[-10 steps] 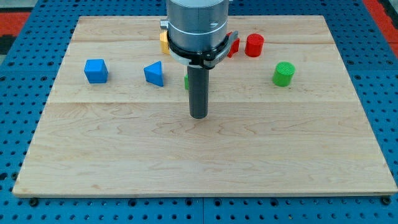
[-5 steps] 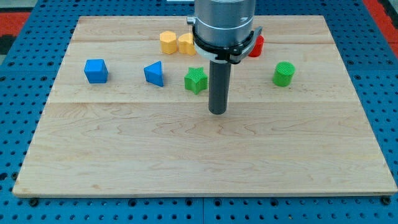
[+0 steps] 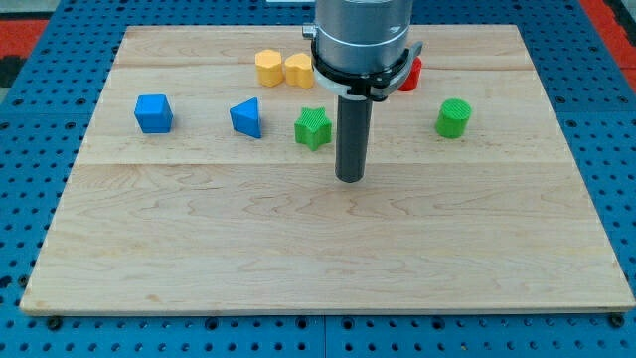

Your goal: Slide the green star to the blue triangle

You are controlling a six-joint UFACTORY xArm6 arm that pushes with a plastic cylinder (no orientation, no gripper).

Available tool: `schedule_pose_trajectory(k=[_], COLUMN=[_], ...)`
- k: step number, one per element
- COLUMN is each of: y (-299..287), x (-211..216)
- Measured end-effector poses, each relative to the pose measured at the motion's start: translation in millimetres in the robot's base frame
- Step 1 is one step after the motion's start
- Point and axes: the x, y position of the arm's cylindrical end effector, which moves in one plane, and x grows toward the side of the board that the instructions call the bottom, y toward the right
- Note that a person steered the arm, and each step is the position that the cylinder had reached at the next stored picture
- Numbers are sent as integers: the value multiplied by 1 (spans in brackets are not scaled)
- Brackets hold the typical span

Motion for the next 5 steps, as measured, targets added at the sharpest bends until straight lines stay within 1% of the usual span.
schedule_pose_trajectory(k=[1,2,3,4,5], y=[0,-2,-3,0,-50], x=[-1,-33,-55,-61,-74])
